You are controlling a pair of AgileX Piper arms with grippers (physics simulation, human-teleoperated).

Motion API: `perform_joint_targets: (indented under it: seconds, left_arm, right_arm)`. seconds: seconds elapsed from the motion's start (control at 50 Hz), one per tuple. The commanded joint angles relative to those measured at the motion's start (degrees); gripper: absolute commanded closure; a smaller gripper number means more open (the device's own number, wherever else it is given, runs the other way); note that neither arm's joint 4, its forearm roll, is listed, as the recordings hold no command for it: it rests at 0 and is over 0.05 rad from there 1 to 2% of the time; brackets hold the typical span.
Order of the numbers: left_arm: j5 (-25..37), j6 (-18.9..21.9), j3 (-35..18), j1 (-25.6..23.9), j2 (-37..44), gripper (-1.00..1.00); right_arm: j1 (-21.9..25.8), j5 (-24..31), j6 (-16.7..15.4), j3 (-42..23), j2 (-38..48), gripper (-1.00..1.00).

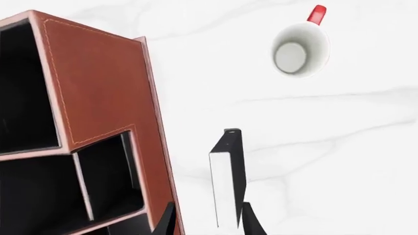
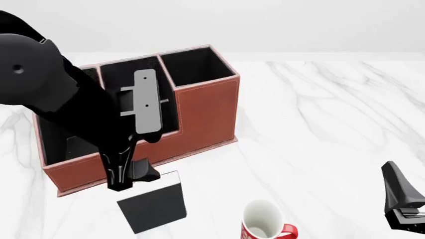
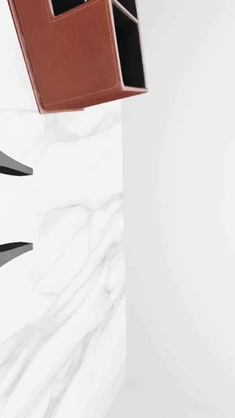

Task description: Pick up the book and place it in the front compartment of the caddy.

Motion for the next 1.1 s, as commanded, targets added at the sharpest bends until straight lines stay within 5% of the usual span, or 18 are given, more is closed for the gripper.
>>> perform_joint_targets:
  seconds: [0.02,1.1]
  left_arm:
    - [3.54,-0.87,0.14,-2.09,-5.02,-1.00]
    - [0.43,-7.77,6.23,-6.64,-4.64,-1.00]
  right_arm:
    - [0.34,-0.18,0.03,0.04,0.32,-1.00]
    - [0.34,-0.18,0.03,0.04,0.32,-1.00]
